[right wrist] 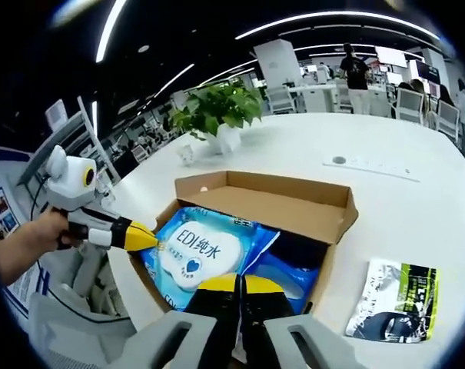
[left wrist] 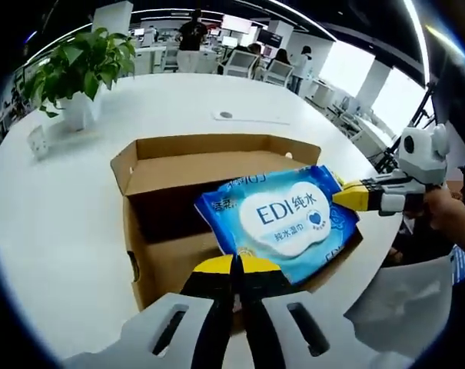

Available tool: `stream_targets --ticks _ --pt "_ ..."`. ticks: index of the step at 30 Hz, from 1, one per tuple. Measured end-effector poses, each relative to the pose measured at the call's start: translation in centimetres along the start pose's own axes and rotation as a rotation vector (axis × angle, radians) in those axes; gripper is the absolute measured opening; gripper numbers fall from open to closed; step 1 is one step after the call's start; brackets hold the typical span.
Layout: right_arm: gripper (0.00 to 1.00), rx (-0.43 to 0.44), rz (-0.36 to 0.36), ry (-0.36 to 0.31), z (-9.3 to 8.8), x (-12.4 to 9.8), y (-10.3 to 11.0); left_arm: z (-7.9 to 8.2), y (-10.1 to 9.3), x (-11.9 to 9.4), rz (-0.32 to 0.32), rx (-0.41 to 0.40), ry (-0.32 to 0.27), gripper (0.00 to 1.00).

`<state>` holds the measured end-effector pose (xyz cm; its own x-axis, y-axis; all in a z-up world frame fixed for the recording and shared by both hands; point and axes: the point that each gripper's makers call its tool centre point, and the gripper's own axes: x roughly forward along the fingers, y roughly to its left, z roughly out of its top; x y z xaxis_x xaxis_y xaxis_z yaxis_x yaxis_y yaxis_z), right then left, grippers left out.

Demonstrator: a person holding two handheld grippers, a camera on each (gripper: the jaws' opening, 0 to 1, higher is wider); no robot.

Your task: Operate the shoe box by opening the lid, removing the specified soft item, and placing it in the target area until the item is outside and the box remains undamaged.

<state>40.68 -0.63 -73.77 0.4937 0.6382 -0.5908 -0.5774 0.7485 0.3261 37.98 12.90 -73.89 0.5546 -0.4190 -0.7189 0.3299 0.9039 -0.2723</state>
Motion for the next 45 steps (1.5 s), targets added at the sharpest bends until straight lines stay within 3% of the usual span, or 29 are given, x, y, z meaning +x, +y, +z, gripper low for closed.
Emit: stream_targets --ticks 28,45 --pt "0.00 0.040 -0.006 -0.056 2.2 -3.9 -0.5 3.1 -3.1 -1.9 -0.060 0.025 -0.059 0.00" --pt "0.00 0.050 -0.035 -0.071 3.2 -6.8 -2.5 5.5 -6.4 -1.8 -0.092 0.063 -0.081 0.00"
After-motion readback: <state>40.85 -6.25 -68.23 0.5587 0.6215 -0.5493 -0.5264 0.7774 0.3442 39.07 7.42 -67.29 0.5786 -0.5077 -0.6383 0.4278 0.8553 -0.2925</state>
